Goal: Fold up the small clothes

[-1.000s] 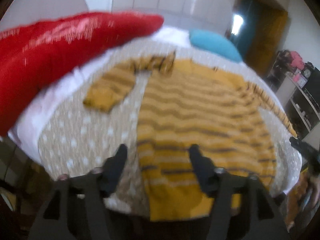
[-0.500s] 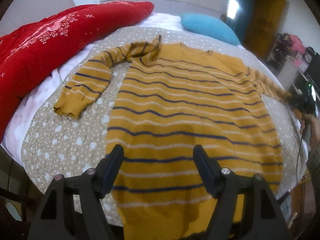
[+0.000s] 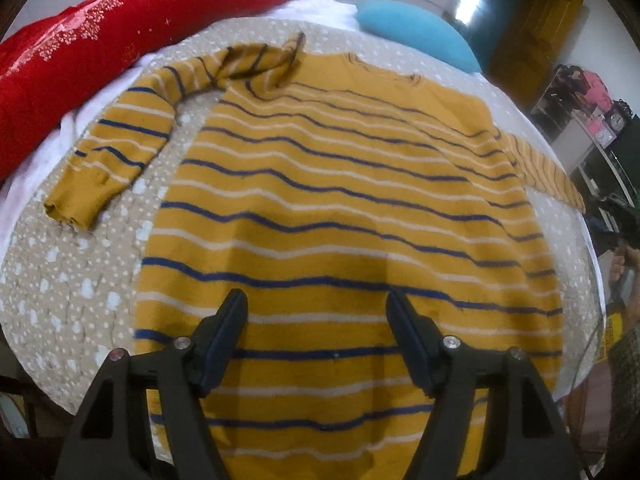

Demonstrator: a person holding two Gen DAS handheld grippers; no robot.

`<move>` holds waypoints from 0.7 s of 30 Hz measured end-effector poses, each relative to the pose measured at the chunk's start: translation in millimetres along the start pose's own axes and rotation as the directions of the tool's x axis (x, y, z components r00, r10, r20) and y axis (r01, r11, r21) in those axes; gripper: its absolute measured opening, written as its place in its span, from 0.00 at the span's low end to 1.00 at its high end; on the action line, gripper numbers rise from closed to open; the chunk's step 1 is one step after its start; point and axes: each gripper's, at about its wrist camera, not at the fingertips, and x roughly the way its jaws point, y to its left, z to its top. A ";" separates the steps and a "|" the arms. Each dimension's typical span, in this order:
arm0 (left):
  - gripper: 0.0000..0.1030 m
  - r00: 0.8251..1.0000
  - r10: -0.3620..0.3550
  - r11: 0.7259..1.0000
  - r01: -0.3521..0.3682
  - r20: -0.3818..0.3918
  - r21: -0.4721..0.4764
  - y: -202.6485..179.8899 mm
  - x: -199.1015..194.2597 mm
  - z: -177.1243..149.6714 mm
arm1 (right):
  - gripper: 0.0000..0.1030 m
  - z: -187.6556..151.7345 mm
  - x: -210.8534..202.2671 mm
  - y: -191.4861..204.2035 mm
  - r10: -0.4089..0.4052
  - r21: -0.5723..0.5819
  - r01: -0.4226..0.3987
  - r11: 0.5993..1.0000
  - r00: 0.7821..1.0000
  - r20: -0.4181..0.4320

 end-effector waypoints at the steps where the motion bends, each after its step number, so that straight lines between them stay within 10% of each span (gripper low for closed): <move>1: 0.69 1.000 0.004 1.000 -0.004 0.001 0.000 0.4 -1.2 -0.5 | 0.55 2.1 8.4 -3.1 -0.014 0.015 0.014 1.000 1.000 -0.003; 6: 0.69 0.999 0.034 0.999 -0.034 -0.001 -0.032 14.1 -6.4 -1.2 | 0.57 25.0 56.4 -20.6 -0.018 0.178 0.019 0.984 1.000 -0.006; 9: 0.69 1.000 0.029 0.997 -0.029 0.005 -0.065 26.0 -8.4 -0.1 | 0.13 35.8 63.3 -19.9 -0.016 0.208 0.011 0.978 1.000 0.018; 10: 0.69 1.000 0.020 0.997 -0.019 0.011 -0.077 30.9 -10.0 0.1 | 0.13 39.1 60.8 -12.4 -0.029 0.186 0.024 0.982 0.999 0.024; 16: 0.69 0.997 -0.039 0.992 0.047 0.063 -0.118 51.8 -25.2 -4.0 | 0.11 31.9 24.1 132.1 -0.088 -0.229 0.115 0.967 0.988 0.126; 21: 0.69 0.994 -0.017 0.990 0.032 0.109 -0.135 73.3 -42.0 -14.0 | 0.11 -62.2 23.2 315.6 0.094 -0.623 -0.054 0.780 0.995 0.032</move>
